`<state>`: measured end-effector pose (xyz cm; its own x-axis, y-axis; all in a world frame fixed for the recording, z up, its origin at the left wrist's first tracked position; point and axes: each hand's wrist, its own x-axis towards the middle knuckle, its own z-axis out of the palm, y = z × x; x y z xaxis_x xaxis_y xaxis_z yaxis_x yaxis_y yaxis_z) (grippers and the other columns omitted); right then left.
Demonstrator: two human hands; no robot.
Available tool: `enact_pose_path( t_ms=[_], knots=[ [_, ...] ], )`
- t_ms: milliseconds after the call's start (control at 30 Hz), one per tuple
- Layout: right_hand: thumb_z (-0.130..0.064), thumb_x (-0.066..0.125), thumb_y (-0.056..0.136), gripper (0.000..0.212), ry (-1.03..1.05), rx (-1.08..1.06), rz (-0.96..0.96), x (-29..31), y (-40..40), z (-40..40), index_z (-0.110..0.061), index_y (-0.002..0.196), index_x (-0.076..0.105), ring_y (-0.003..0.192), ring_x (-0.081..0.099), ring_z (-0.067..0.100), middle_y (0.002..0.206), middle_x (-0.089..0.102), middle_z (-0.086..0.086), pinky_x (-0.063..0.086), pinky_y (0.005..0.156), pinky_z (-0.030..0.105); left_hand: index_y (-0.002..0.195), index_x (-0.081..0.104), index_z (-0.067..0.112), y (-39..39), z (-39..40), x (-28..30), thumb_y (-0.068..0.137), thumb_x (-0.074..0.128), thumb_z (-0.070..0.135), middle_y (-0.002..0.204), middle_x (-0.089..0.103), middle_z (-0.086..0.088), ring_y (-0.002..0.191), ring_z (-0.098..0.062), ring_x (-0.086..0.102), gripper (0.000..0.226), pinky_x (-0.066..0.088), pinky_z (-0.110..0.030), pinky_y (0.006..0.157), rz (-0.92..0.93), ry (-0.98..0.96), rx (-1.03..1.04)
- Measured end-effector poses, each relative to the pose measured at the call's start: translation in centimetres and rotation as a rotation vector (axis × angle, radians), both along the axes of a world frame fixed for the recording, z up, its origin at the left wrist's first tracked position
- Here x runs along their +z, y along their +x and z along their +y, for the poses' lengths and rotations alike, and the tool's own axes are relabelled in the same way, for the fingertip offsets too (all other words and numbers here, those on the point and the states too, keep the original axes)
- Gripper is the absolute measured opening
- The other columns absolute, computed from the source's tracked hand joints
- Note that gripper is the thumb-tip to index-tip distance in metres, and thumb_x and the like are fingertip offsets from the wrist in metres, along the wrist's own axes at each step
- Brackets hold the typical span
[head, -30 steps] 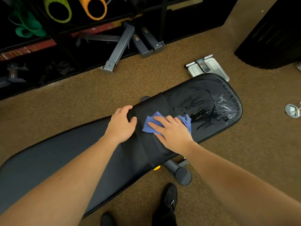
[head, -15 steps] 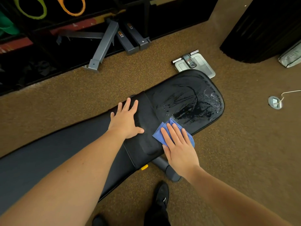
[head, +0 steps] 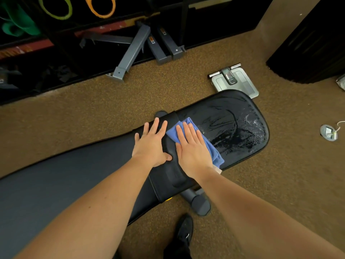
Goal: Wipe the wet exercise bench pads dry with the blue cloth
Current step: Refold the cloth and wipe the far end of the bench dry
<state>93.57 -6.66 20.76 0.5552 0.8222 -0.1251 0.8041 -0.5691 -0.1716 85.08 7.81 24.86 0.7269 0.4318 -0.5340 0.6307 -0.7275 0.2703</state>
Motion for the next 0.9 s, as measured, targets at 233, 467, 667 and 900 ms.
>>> enact_pose_path(
  t_ms=[233, 467, 667, 900],
  knots=[
    [-0.033, 0.014, 0.104, 0.059, 0.062, -0.033, 0.035, 0.0, 1.8, 4.1, -0.010, 0.158, 0.019, 0.154, 0.009, 0.028, 0.165, 0.016, 0.014, 0.000, 0.124, 0.039, 0.154, -0.025, 0.022, -0.3, -0.2, -0.2, 0.070, 0.088, 0.040, 0.167, -0.009, 0.008, 0.153, -0.018, -0.014, 0.142, 0.001, -0.051, 0.124, -0.076, -0.063, 0.138],
    [-0.022, 0.030, 0.108, 0.041, 0.243, -0.098, 0.185, 0.6, 4.6, 8.5, -0.008, 0.142, 0.048, 0.142, 0.037, 0.028, 0.144, 0.053, 0.012, 0.016, 0.121, 0.040, 0.159, -0.014, 0.024, -0.4, -0.1, -0.2, 0.073, 0.083, 0.047, 0.166, -0.019, 0.010, 0.153, -0.019, -0.016, 0.132, 0.003, -0.052, 0.123, -0.056, -0.024, 0.077],
    [-0.029, 0.030, 0.109, 0.031, 0.566, -0.492, 0.742, 5.6, 8.4, 9.6, -0.009, 0.111, 0.053, 0.081, 0.055, 0.016, 0.091, 0.057, 0.002, 0.040, 0.069, 0.031, 0.158, -0.015, 0.025, -0.2, -0.2, 0.0, 0.075, 0.083, 0.045, 0.165, -0.020, 0.011, 0.153, -0.019, -0.015, 0.130, 0.005, -0.053, 0.124, -0.038, -0.025, 0.074],
    [-0.036, 0.030, 0.107, 0.032, 0.828, -0.383, 0.604, 9.7, 17.6, 6.7, -0.026, 0.130, 0.050, 0.104, 0.053, 0.002, 0.118, 0.058, -0.008, 0.042, 0.089, 0.015, 0.158, 0.014, 0.029, 2.2, 0.8, 1.2, 0.070, 0.085, 0.052, 0.162, 0.017, 0.003, 0.150, -0.026, 0.019, 0.115, 0.016, -0.065, 0.118, -0.043, 0.011, 0.129]
  ],
)
